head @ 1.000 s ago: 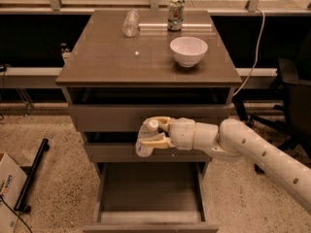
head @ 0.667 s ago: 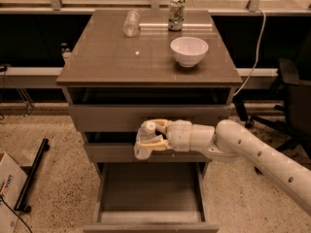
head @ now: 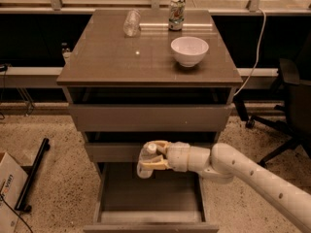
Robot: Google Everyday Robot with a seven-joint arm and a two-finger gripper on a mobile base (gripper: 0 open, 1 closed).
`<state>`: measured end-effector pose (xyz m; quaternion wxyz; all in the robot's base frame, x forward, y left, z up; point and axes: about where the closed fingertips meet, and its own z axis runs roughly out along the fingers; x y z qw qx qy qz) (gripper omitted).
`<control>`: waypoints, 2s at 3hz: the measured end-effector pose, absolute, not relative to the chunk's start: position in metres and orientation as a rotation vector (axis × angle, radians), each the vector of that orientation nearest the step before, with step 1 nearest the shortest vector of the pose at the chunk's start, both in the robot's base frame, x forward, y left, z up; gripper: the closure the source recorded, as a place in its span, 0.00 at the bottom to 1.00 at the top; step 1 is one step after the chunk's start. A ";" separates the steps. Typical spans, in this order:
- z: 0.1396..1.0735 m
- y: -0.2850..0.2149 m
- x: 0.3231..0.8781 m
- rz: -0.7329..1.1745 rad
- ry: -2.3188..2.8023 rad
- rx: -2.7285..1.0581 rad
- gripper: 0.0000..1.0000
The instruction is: Place blue plastic bottle into bottom drawer
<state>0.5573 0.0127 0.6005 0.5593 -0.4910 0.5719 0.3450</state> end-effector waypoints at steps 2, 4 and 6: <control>0.485 -0.005 0.533 0.743 1.518 -1.085 1.00; 0.457 0.005 0.543 0.713 1.542 -1.058 1.00; 0.372 0.012 0.567 0.662 1.612 -1.004 1.00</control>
Offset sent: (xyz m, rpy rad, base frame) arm -0.0377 -0.0348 -0.1732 -0.1056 0.1263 -0.1992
